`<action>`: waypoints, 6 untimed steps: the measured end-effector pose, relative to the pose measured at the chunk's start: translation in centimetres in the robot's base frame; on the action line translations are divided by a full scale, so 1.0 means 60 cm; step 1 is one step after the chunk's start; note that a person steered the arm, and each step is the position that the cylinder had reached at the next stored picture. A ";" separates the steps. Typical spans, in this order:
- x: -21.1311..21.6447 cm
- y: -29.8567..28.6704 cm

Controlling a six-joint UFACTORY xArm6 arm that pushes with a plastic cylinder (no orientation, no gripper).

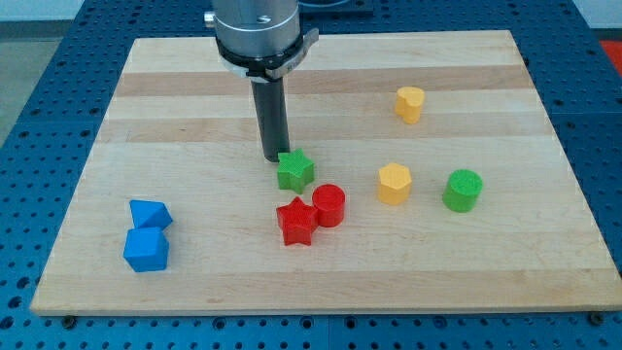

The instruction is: Move green star to the diagonal top left of red star

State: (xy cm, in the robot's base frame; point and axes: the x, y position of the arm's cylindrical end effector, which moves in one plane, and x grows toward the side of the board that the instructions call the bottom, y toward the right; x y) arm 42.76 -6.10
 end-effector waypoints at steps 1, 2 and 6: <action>0.000 0.075; -0.007 0.103; 0.050 0.071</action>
